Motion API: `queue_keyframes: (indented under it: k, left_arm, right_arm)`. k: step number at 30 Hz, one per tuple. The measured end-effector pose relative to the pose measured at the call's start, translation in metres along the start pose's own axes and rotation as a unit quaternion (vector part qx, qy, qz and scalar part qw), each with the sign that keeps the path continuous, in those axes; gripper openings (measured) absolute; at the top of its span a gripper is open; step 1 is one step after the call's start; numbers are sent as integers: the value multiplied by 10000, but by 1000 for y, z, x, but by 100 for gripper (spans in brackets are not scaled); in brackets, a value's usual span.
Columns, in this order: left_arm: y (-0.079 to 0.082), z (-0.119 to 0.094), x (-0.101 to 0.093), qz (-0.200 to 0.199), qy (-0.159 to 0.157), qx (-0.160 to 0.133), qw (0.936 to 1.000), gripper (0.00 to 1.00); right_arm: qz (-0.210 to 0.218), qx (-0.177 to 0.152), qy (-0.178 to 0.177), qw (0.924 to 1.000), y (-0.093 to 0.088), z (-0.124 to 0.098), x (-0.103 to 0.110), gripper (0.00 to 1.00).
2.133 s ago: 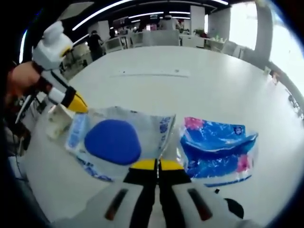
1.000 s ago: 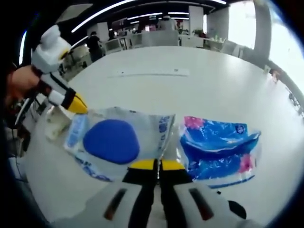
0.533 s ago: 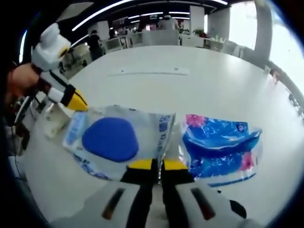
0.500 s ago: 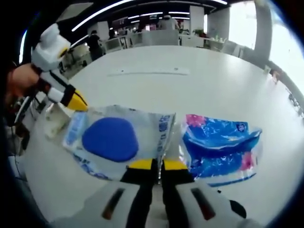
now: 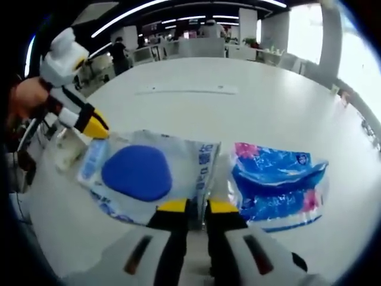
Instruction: Arrange the tabletop items into an orderly group along one side of the table until the central work area is clear of visible clutter.
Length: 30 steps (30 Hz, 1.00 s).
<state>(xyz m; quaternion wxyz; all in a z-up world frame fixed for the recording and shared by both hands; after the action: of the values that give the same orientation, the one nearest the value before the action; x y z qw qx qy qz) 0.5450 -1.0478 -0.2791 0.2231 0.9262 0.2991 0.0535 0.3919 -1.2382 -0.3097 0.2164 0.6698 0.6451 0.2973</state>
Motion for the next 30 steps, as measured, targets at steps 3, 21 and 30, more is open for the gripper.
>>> queue_keyframes:
  k: [3, 21, 30]
  left_arm:
    - [0, -1, 1, -14, 6, -27, 10000, 14]
    - [5, -8, 6, 3, 97, -250, 9996, 30]
    - [7, -16, 9, 24, 148, -357, 9993, 32]
  right_arm:
    - [23, -10, 6, 10000, 0, -1, 0, 10]
    - [-44, -86, 36, 9999, 5, -8, 8, 23]
    - [-173, -181, -16, 9997, 10, -14, 12, 30]
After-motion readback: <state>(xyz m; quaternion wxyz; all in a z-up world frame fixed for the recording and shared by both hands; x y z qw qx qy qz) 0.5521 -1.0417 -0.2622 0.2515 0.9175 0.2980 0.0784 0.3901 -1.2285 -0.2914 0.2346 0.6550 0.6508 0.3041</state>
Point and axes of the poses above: the point that each gripper's makers call its tool centre point, and the gripper's own axes: z roughly forward along the fingers, x roughly to its left, y roughly out of its top, the point moved 8 cm from there along -z, roughly backward along the fingers, and after that the axes turned 4 degrees about y, right-handed, at the moved point
